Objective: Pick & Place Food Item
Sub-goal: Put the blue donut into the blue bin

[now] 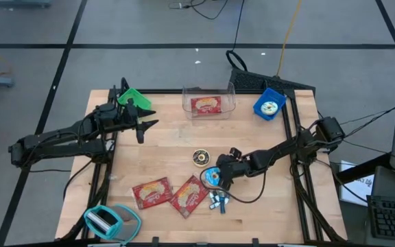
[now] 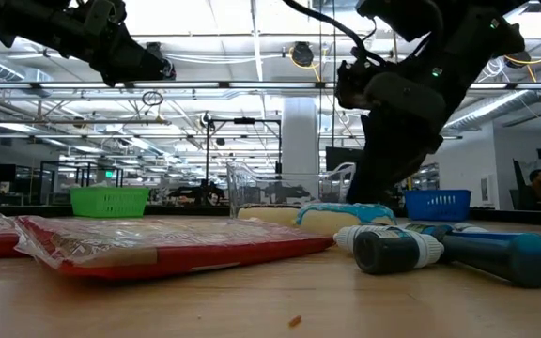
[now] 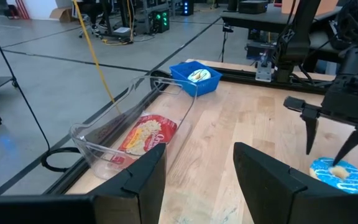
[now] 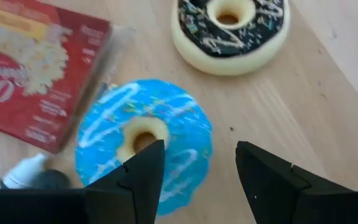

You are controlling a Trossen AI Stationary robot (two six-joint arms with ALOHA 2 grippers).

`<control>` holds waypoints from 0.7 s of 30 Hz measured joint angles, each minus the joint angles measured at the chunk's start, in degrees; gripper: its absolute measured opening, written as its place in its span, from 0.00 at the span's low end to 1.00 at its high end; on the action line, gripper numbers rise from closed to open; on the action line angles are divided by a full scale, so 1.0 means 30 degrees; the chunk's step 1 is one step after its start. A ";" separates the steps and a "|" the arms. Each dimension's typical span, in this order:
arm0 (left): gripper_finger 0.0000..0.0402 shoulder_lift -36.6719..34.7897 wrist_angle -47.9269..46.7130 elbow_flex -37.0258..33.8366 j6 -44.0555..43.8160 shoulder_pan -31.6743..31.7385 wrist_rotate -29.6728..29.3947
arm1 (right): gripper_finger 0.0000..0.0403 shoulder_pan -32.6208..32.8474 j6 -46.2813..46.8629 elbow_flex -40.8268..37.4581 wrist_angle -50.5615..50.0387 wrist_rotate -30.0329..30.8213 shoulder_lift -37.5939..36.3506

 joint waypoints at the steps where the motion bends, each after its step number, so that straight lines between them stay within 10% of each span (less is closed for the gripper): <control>1: 0.46 0.0007 -0.0007 0.0000 0.0000 0.0000 -0.0007 | 0.46 0.0007 -0.0004 0.0000 0.0281 -0.0296 0.0000; 21: 0.46 0.0006 -0.0007 0.0000 0.0000 0.0002 0.0000 | 0.46 -0.0015 0.0047 -0.1757 0.3344 -0.0853 -0.0007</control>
